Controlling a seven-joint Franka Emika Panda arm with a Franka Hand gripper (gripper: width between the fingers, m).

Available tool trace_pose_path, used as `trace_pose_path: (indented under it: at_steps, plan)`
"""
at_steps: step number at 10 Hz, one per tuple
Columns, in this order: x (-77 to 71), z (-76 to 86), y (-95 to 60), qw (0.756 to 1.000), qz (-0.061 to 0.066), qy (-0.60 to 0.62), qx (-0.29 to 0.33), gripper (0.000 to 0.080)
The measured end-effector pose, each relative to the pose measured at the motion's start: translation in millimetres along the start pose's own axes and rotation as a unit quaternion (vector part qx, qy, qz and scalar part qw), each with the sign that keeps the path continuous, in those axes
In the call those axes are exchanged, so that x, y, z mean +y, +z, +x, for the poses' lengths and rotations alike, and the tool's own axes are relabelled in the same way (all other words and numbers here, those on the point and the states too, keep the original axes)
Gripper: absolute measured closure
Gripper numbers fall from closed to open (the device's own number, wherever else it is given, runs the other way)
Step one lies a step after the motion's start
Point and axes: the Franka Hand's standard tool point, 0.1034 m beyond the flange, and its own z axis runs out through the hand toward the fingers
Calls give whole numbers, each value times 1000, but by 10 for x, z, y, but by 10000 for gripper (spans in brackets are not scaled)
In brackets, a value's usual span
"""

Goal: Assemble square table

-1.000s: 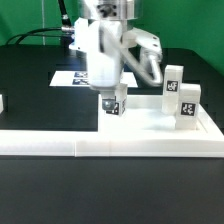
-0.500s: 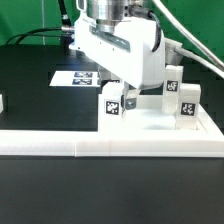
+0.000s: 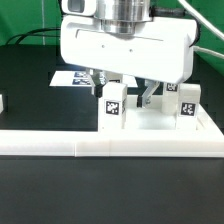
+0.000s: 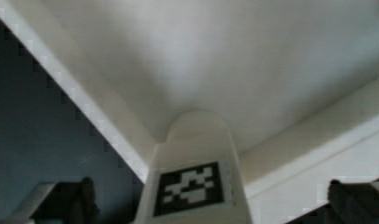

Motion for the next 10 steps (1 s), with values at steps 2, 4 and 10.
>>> trace_pose_path:
  at_steps: [2, 4, 10]
  plan:
    - [27, 20, -1, 999, -2, -54, 2, 151]
    - [29, 21, 0, 999, -2, -40, 2, 241]
    - [21, -10, 0, 997, -5, 81, -6, 488]
